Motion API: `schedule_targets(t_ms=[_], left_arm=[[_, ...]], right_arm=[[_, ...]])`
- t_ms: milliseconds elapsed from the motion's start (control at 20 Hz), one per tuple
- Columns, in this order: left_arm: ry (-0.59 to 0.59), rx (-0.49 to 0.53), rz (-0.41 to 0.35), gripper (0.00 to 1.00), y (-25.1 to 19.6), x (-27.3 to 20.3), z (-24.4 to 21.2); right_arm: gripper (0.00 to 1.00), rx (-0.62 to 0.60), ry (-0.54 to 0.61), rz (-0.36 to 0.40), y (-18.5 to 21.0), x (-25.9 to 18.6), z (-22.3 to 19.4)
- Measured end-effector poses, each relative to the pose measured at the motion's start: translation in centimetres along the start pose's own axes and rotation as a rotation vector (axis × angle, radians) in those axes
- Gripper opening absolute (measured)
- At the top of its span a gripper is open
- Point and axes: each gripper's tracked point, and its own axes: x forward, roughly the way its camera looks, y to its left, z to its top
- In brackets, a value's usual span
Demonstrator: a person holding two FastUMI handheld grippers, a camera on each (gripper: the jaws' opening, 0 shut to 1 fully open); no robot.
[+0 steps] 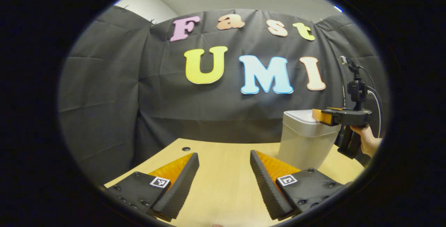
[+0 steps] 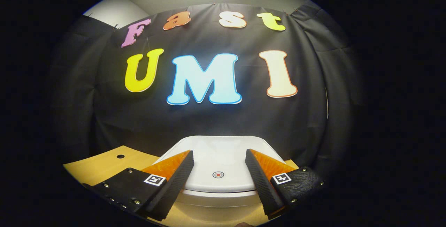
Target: Press the lid of the desktop garbage bin to open it, pick up the crumpled paper on the desktop and throw it into the bin, then pick up the pop can on the desktop and drop it into the bin, and finally close the garbage bin lid.
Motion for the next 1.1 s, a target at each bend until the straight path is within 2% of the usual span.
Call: schedule_targets(t_ms=[50,100,150,350,600,850,1100], left_arm=[[0.003,0.001,-0.003,0.96,-0.3,0.2,-0.2],[0.004,0.002,-0.007,0.96,-0.5,0.3,-0.2],[0.007,0.002,-0.01,0.96,-0.8,0.4,-0.2],[0.023,0.013,-0.023,0.96,-1.7,1.3,-0.7],[0.028,0.015,-0.035,0.96,-2.3,2.1,-0.8],[0.008,0.013,-0.037,0.95,-2.5,1.9,0.0],[-0.002,0.021,-0.027,0.96,-2.2,1.1,0.2]], right_arm=[[0.95,0.007,-0.022,0.004,0.0,0.0,0.0],[1.0,-0.001,-0.024,0.008,0.1,0.1,-0.4],[0.96,-0.016,-0.03,0.01,0.1,0.1,-0.5],[0.96,-0.002,-0.021,0.007,0.0,0.1,-1.0],[0.97,-0.029,-0.104,-0.007,0.0,0.1,-0.5],[0.97,-0.017,-0.043,-0.036,-0.1,0.1,-0.8],[0.95,-0.004,-0.032,-0.064,-0.1,0.1,-0.2]])
